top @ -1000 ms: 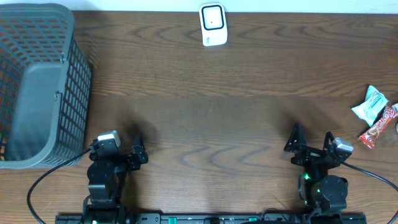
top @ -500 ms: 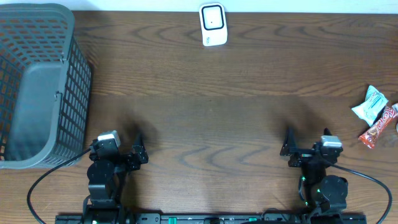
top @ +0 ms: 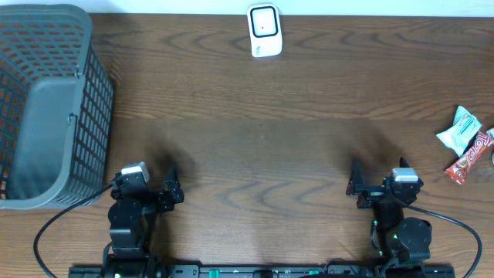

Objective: Scan the item barcode

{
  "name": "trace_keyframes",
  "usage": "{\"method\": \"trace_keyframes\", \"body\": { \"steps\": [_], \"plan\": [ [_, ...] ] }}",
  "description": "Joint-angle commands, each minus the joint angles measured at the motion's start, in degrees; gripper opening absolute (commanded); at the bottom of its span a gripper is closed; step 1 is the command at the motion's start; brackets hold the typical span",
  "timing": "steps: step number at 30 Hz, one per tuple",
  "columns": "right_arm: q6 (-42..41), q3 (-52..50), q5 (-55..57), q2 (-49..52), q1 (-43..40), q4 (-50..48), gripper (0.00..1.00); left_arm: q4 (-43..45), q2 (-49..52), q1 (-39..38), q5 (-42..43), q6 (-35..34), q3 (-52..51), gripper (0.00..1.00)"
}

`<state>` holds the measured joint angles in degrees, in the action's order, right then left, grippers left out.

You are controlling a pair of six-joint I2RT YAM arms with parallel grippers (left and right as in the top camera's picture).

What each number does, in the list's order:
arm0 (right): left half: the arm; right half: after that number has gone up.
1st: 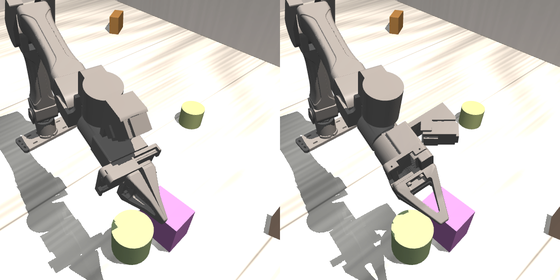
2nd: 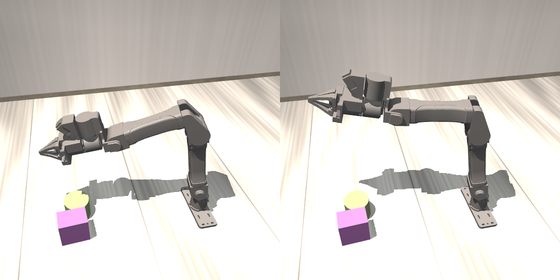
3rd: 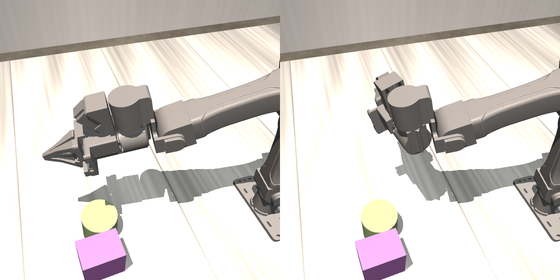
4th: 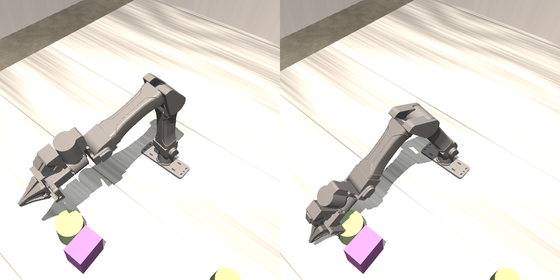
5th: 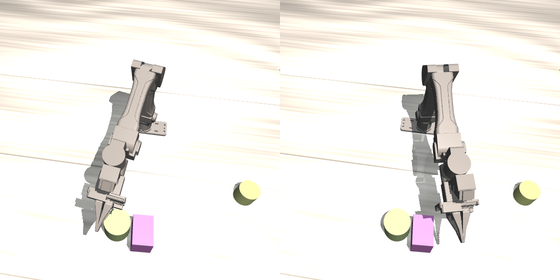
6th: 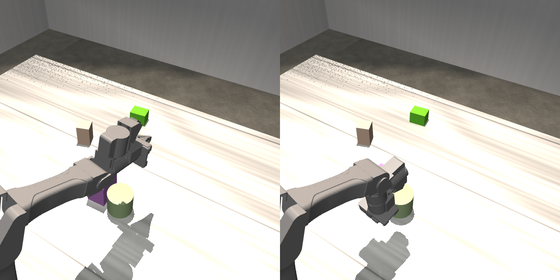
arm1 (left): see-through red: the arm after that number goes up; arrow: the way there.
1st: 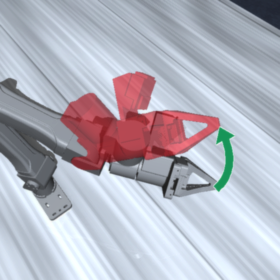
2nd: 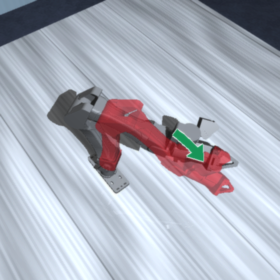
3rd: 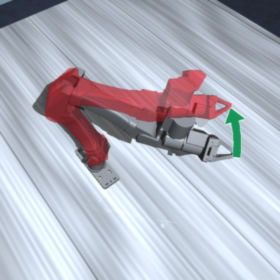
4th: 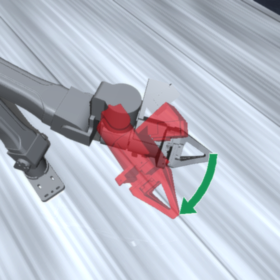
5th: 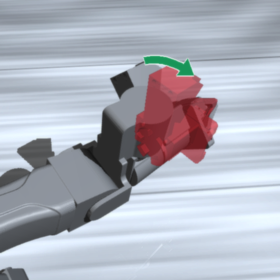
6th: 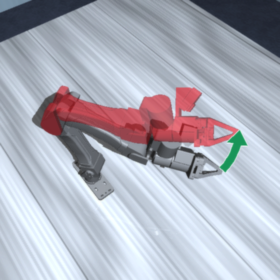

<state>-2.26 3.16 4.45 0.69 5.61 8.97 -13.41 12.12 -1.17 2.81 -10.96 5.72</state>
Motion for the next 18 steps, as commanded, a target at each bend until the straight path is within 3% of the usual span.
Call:
{"method": "trace_keyframes", "body": {
  "steps": [1,18],
  "plan": [
    [1.07,-0.66,-0.48,-0.37,0.44,-0.15,0.99,-0.44,-0.15,0.24,-0.52,-0.5,-1.42,0.98],
    [1.07,-0.66,-0.48,-0.37,0.44,-0.17,0.99,-0.55,-2.86,0.22,-1.6,1.66,-1.42,0.98]
  ]
}}
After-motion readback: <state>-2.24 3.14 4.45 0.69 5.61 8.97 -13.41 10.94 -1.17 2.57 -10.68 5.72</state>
